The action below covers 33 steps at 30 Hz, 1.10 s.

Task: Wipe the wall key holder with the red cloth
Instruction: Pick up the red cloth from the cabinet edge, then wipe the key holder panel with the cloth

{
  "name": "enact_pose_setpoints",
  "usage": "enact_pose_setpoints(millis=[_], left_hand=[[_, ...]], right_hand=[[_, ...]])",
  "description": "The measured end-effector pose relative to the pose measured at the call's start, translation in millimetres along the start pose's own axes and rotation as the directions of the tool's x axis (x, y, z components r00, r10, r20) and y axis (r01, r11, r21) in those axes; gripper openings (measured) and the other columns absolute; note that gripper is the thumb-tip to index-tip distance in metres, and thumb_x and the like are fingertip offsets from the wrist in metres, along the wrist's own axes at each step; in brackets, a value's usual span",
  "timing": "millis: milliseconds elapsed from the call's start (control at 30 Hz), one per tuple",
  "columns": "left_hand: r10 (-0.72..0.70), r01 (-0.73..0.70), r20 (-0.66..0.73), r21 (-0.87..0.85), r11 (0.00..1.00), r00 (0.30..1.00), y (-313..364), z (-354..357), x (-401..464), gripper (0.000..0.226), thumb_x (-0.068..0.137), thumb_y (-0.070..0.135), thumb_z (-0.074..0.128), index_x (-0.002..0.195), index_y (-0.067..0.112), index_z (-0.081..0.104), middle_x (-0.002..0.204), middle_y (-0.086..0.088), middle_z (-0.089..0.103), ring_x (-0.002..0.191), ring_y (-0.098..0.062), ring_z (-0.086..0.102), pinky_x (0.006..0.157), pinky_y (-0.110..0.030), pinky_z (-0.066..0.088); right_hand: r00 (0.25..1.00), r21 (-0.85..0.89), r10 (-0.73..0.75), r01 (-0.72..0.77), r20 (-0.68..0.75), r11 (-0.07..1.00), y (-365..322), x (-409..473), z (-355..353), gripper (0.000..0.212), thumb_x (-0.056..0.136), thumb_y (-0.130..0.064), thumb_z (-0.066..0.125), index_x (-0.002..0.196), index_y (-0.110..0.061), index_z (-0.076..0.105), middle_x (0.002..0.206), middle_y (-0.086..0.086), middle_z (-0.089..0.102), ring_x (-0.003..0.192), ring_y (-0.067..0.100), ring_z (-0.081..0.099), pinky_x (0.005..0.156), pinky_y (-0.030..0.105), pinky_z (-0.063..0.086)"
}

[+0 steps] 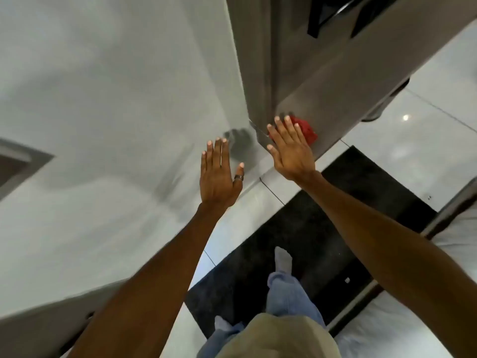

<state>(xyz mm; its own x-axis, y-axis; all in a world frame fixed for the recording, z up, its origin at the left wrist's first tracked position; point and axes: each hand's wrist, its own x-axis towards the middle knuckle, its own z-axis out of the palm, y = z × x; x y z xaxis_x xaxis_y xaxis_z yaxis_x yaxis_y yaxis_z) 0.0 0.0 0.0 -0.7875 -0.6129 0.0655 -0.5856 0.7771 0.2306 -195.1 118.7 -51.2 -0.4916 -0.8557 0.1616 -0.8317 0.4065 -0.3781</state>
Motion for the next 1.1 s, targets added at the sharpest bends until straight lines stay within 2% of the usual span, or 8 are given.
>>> enact_pose_setpoints(millis=[333, 467, 600, 700, 767, 833, 933, 1100], left_hand=[[0.115, -0.114, -0.023, 0.023, 0.993, 0.993, 9.3, 69.8, 38.8, 0.069, 0.106, 0.046, 0.043, 0.160, 0.006, 0.028, 0.166, -0.014, 0.026, 0.156, -0.035, 0.019, 0.128, -0.045, 0.017], [0.129, -0.129, 0.049, -0.004, 0.992, 0.990, -6.9, 63.0, 0.6, 0.069, 0.107, 0.041, 0.047, 0.160, 0.004, 0.024, 0.167, -0.015, 0.023, 0.157, -0.034, 0.015, 0.128, -0.048, 0.020], [0.090, -0.090, 0.049, -0.005, 0.996, 0.995, -36.7, 33.6, -47.6, 0.069, 0.107, 0.045, 0.038, 0.161, 0.006, 0.022, 0.169, -0.013, 0.019, 0.158, -0.031, 0.010, 0.129, -0.048, 0.019], [0.053, -0.053, -0.009, -0.014, 0.998, 0.999, -64.4, 3.8, -81.4, 0.071, 0.106, 0.047, 0.033, 0.162, 0.007, 0.016, 0.171, -0.010, 0.010, 0.159, -0.028, 0.000, 0.130, -0.046, 0.012], [0.046, -0.047, -0.075, -0.004, 0.999, 0.996, -89.2, -24.2, -105.1, 0.071, 0.106, 0.045, 0.035, 0.162, 0.006, 0.015, 0.171, -0.011, 0.008, 0.159, -0.030, -0.001, 0.130, -0.048, 0.012], [0.074, -0.072, -0.163, 0.019, 0.997, 0.984, -115.5, -56.5, -122.7, 0.070, 0.106, 0.042, 0.038, 0.162, 0.004, 0.017, 0.170, -0.013, 0.010, 0.159, -0.032, 0.000, 0.130, -0.050, 0.013], [0.095, -0.080, -0.313, 0.060, 0.995, 0.945, -151.1, -112.6, -143.6, 0.069, 0.105, 0.037, 0.043, 0.161, 0.004, 0.021, 0.170, -0.015, 0.012, 0.159, -0.032, 0.002, 0.130, -0.051, 0.013], [0.123, -0.054, -0.622, 0.129, 0.990, 0.773, -215.0, -218.1, -188.2, 0.070, 0.102, 0.030, 0.053, 0.159, 0.003, 0.024, 0.170, -0.014, 0.011, 0.159, -0.032, 0.002, 0.130, -0.050, 0.009]], right_hand=[[0.983, -0.071, 0.109, -0.099, 0.151, 0.993, 71.6, 33.6, 40.8, 0.084, 0.095, -0.074, 0.042, 0.161, -0.024, 0.027, 0.171, 0.007, 0.027, 0.160, 0.037, 0.018, 0.130, 0.059, 0.013], [0.954, -0.056, 0.235, -0.228, 0.184, 0.972, 51.8, 22.7, 39.0, 0.093, 0.089, -0.041, 0.077, 0.162, -0.021, 0.024, 0.171, 0.009, 0.025, 0.160, 0.040, 0.014, 0.128, 0.061, 0.014], [0.924, 0.001, 0.346, -0.351, 0.161, 0.936, 3.6, -9.2, 36.7, 0.082, 0.088, -0.011, 0.074, 0.159, -0.016, 0.033, 0.167, 0.011, 0.034, 0.158, 0.040, 0.020, 0.130, 0.061, 0.018], [0.834, 0.356, 0.515, -0.550, 0.197, 0.755, -52.9, -29.1, 28.0, 0.054, 0.092, 0.001, 0.060, 0.143, -0.014, 0.055, 0.136, 0.017, 0.063, 0.129, 0.039, 0.058, 0.114, 0.058, 0.048], [0.722, 0.674, 0.614, -0.629, 0.319, 0.388, -117.3, -41.7, 20.3, 0.046, 0.095, 0.003, 0.058, 0.137, -0.015, 0.063, 0.124, 0.015, 0.071, 0.115, 0.036, 0.068, 0.104, 0.051, 0.057], [0.678, 0.826, 0.585, -0.563, 0.445, 0.025, -187.4, -48.6, 18.6, 0.049, 0.095, 0.004, 0.062, 0.139, -0.015, 0.063, 0.128, 0.014, 0.071, 0.118, 0.035, 0.068, 0.103, 0.048, 0.058], [0.774, 0.906, 0.480, -0.403, 0.412, -0.127, -288.4, -44.5, 10.7, 0.052, 0.097, 0.000, 0.063, 0.146, -0.018, 0.057, 0.135, 0.011, 0.068, 0.125, 0.032, 0.065, 0.108, 0.048, 0.055], [0.921, 0.960, 0.334, 0.115, -0.199, 0.254, -452.1, -34.2, -31.4, 0.059, 0.102, -0.017, 0.060, 0.157, -0.022, 0.040, 0.156, -0.003, 0.052, 0.141, 0.015, 0.053, 0.119, 0.041, 0.047]])
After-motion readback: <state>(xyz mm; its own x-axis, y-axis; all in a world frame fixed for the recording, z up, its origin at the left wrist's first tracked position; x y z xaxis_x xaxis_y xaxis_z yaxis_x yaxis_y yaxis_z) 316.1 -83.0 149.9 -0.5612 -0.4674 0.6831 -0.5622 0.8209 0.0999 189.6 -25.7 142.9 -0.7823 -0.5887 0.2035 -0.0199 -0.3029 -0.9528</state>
